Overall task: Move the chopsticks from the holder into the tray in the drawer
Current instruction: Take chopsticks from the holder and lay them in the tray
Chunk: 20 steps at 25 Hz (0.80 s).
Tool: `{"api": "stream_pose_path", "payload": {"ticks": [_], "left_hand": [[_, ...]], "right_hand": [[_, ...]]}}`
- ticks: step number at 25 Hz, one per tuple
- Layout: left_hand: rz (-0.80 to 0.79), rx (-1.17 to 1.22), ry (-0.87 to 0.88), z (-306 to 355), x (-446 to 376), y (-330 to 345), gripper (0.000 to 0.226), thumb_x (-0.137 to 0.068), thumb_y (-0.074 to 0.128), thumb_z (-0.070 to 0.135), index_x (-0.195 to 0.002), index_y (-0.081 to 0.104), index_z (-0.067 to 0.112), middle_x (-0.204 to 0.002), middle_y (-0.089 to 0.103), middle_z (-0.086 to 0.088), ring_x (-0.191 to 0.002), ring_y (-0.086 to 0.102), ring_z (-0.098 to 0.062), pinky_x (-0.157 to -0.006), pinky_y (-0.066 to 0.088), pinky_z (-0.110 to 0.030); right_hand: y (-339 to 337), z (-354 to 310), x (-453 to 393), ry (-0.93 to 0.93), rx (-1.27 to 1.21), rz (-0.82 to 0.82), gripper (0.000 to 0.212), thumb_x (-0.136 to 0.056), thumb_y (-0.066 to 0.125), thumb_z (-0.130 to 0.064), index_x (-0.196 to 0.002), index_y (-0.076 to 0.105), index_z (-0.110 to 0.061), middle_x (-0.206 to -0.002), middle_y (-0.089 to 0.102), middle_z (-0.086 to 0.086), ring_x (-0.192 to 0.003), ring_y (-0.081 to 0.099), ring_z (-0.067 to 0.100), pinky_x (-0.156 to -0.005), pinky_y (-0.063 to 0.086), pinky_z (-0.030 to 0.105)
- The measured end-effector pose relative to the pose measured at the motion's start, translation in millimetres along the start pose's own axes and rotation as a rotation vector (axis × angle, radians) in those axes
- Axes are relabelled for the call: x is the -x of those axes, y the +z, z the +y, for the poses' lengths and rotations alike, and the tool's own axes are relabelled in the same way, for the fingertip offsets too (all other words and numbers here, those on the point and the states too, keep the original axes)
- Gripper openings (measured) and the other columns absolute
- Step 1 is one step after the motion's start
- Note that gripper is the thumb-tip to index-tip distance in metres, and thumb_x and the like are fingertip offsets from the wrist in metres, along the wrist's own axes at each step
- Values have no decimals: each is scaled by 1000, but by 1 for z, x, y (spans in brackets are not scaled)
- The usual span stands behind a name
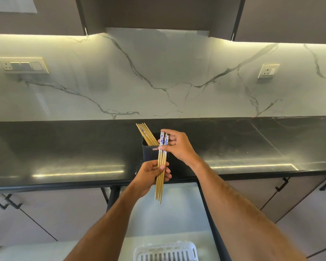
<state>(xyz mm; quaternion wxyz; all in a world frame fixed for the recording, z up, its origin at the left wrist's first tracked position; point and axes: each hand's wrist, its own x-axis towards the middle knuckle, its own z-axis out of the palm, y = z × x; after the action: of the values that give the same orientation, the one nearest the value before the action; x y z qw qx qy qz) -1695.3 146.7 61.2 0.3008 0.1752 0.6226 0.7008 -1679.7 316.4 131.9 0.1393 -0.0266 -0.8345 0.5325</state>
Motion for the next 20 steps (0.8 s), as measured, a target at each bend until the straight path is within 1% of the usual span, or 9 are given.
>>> {"api": "stream_pose_path", "payload": {"ticks": [3,7,9,12,15,18,20], "left_hand": [[-8,-34,-8,-2,0,-1,22,-103,51,10,-115,67,1,-99,73,-19,-95,72,-36,-91,58,-48],[-37,-51,-21,-4,-3,-2,22,-103,51,7,-116,66,0,-100,73,-21,-95,72,-36,-89,59,-46],[-46,-57,-30,-5,-4,-4,21,-102,51,6,-116,67,0,-101,73,-22,-96,72,-37,-89,59,-45],[-54,-94,-47,-11,-5,-9,21,-102,52,7,-116,67,1,-102,73,-22,-97,73,-37,-88,60,-44],[-37,-259,-73,-20,-4,-13,17,-100,56,8,-109,69,0,-96,75,-19,-90,75,-32,-85,62,-41],[16,-446,-89,-37,-2,-18,13,-98,59,5,-101,70,-2,-89,76,-19,-81,76,-31,-78,63,-39],[24,-590,-113,-54,-2,-24,13,-97,58,3,-97,70,-3,-85,76,-20,-77,76,-31,-76,64,-39]], "right_hand": [[3,4,1,4,-12,51,66,-78,81,2,-138,58,-11,-120,72,11,-101,74,15,-85,62,41],[6,8,0,-17,13,36,73,-79,81,1,-144,53,-16,-122,71,6,-104,73,13,-85,62,33],[8,10,-1,-17,21,52,67,-80,81,0,-140,57,-15,-121,72,7,-103,73,12,-86,62,33],[11,18,2,4,0,110,59,-80,81,0,-135,62,-11,-114,74,8,-97,75,11,-84,62,34],[18,30,13,70,-74,186,55,-80,81,0,-131,63,-11,-107,76,6,-92,76,13,-84,63,36],[27,50,31,152,-136,203,49,-80,80,2,-123,65,-14,-104,76,6,-92,76,15,-84,63,39],[30,66,44,191,-36,173,51,-78,83,-2,-123,64,-18,-109,74,3,-95,74,13,-85,62,36]]}}
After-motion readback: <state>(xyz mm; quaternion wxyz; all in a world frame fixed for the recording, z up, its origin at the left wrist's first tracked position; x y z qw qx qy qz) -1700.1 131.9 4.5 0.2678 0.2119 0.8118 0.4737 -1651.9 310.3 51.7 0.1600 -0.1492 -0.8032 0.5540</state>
